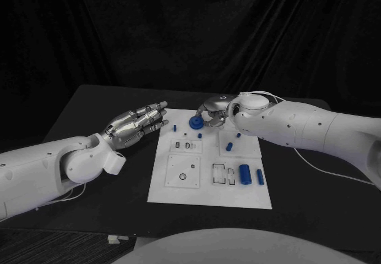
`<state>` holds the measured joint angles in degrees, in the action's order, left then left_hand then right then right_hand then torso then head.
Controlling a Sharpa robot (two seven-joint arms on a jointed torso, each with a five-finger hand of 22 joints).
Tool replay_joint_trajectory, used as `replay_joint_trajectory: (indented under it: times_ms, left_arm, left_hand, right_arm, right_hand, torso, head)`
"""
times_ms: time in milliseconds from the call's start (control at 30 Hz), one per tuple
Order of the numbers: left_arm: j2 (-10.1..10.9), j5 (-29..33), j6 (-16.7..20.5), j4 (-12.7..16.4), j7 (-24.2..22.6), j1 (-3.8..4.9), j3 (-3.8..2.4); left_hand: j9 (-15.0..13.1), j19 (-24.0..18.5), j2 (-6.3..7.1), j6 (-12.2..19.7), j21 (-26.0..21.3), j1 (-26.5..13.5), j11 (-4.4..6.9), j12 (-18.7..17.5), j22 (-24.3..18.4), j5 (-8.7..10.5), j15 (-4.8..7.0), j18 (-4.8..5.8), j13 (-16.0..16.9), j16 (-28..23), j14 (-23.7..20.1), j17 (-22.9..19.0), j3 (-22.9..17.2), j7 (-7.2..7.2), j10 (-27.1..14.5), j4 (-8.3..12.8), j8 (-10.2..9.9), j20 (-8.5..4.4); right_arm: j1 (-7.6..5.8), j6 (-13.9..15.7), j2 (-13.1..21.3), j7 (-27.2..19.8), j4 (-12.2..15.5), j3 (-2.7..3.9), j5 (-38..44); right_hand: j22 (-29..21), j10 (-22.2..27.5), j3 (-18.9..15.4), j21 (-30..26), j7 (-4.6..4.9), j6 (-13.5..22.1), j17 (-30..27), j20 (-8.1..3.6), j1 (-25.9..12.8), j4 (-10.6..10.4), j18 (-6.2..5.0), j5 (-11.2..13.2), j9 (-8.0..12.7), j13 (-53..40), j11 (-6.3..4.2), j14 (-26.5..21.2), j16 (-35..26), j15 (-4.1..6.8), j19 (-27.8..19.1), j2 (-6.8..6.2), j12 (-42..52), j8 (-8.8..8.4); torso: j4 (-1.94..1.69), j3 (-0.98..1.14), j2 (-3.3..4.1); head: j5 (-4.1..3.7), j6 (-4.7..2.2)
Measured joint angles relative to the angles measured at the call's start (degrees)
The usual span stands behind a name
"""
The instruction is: Assemble the parts on the task board
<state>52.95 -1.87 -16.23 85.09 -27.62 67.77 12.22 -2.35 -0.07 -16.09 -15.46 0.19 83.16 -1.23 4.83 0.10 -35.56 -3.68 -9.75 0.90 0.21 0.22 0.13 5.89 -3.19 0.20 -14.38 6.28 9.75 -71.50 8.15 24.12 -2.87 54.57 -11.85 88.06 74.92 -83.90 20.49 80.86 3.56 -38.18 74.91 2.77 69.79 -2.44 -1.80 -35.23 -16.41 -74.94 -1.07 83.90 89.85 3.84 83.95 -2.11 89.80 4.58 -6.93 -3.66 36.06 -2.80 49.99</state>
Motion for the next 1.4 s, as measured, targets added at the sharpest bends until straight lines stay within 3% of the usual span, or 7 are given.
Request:
replay_joint_trajectory:
  times_ms: [133,633,900,1000,1067,1267,1400]
  left_arm:
    - [0.1,0.0,-0.1,0.0,0.0,-0.01,0.00]
    - [0.2,0.0,-0.3,0.0,0.2,-0.06,0.00]
    - [0.6,0.0,-0.4,0.0,0.2,-0.07,0.01]
    - [0.6,0.0,-0.4,0.0,0.3,-0.08,0.01]
    - [0.6,0.0,-0.4,-0.1,0.3,-0.09,0.01]
    - [0.4,0.0,-0.4,-0.4,0.4,-0.13,0.01]
    - [0.2,0.0,-0.4,-0.4,0.5,-0.34,0.01]
  left_hand:
    - [0.0,0.0,0.00,0.0,0.0,0.0,0.00,0.0,0.0,0.00,0.00,0.00,0.0,0.0,0.0,0.0,0.0,0.00,0.0,0.0,0.0,0.00]
    - [0.0,0.0,0.00,0.0,0.0,0.0,0.00,0.0,0.0,0.00,0.00,0.00,0.0,0.0,0.0,0.0,0.0,0.00,0.0,0.0,0.0,0.00]
    - [0.0,0.0,0.00,0.0,0.0,0.0,0.00,0.2,0.0,0.00,0.00,0.00,0.0,0.0,0.0,0.0,-0.2,0.00,0.0,0.2,0.2,0.00]
    - [0.0,0.0,0.00,0.0,0.0,0.0,0.00,0.2,0.0,0.00,0.00,0.00,0.0,0.0,0.0,0.0,-0.2,0.00,0.0,0.2,0.2,0.00]
    - [0.0,0.0,0.00,0.0,0.0,0.0,0.00,0.2,0.0,0.00,0.00,0.00,0.0,0.0,0.0,0.0,-0.2,0.00,0.0,0.2,0.2,0.00]
    - [0.0,0.0,0.00,0.0,0.0,0.0,0.00,0.2,0.0,0.00,0.00,0.00,0.0,0.0,0.0,0.0,-0.2,0.00,0.0,0.2,0.2,0.00]
    - [0.0,0.0,0.00,0.0,0.0,0.0,0.00,0.2,0.0,0.00,0.00,0.00,0.0,0.0,0.0,0.0,-0.2,0.00,0.0,0.2,0.2,0.00]
  right_arm:
    - [0.07,-0.3,0.6,0.0,0.2,0.00,0.0]
    - [0.20,-0.2,3.2,0.2,1.0,-0.03,0.0]
    - [-0.52,3.5,7.9,0.0,4.7,-0.08,0.0]
    - [-1.83,6.2,10.8,-0.5,7.7,-0.09,0.0]
    - [-2.88,7.8,12.8,-0.7,9.7,-0.08,0.0]
    - [-5.55,10.8,18.1,-0.8,14.6,0.00,0.0]
    - [-6.11,11.7,20.8,-0.7,16.5,-0.04,0.0]
  right_hand:
    - [0.0,0.0,0.3,0.0,0.59,-1.4,0.0,0.00,-0.2,-0.2,0.00,-1.1,0.3,0.0,0.00,0.0,0.0,0.00,0.0,-0.23,0.0,-0.01]
    - [0.0,-0.2,1.1,-0.2,1.58,-3.8,0.0,0.00,-0.7,0.0,0.00,-0.7,0.6,0.0,0.63,0.2,0.0,-0.20,0.0,-0.19,0.0,0.74]
    - [0.0,0.0,-0.8,2.5,1.53,-7.3,0.0,0.21,-1.5,-1.7,-0.01,14.1,1.3,0.0,0.83,0.0,0.0,-0.42,0.2,-0.60,0.0,1.64]
    - [0.0,0.0,-2.4,8.3,0.71,-11.3,0.0,0.12,-1.5,-2.4,1.39,16.6,1.4,0.0,0.79,0.1,0.0,-0.09,0.1,-0.62,0.0,2.97]
    - [0.0,-0.1,-3.6,9.0,0.00,-12.1,0.0,-0.58,-1.9,-3.5,1.40,19.1,1.8,0.0,0.10,0.1,0.0,0.52,0.0,-1.29,0.0,2.97]
    - [0.0,-0.1,-7.5,9.0,-0.35,-11.7,0.0,-1.07,-3.7,-6.8,1.39,26.2,2.9,0.0,-0.31,0.2,0.0,1.25,0.0,-3.13,0.0,1.71]
    - [0.0,-0.1,-8.7,9.0,-0.85,-11.2,0.0,-1.44,-3.8,-7.8,1.39,27.1,3.4,0.0,-0.72,0.1,0.0,1.33,0.0,-3.17,0.0,1.18]
  torso:
    - [0.00,0.00,-0.01]
    - [-0.01,0.01,0.02]
    - [-0.01,0.01,0.02]
    - [-0.01,0.01,0.02]
    - [-0.01,0.01,0.02]
    - [-0.01,0.01,0.02]
    - [0.08,0.01,-0.07]
  head:
    - [0.07,0.00]
    - [0.09,0.00]
    - [0.29,0.00]
    - [0.07,0.00]
    - [-0.08,0.00]
    - [-0.58,0.00]
    - [-0.44,0.00]
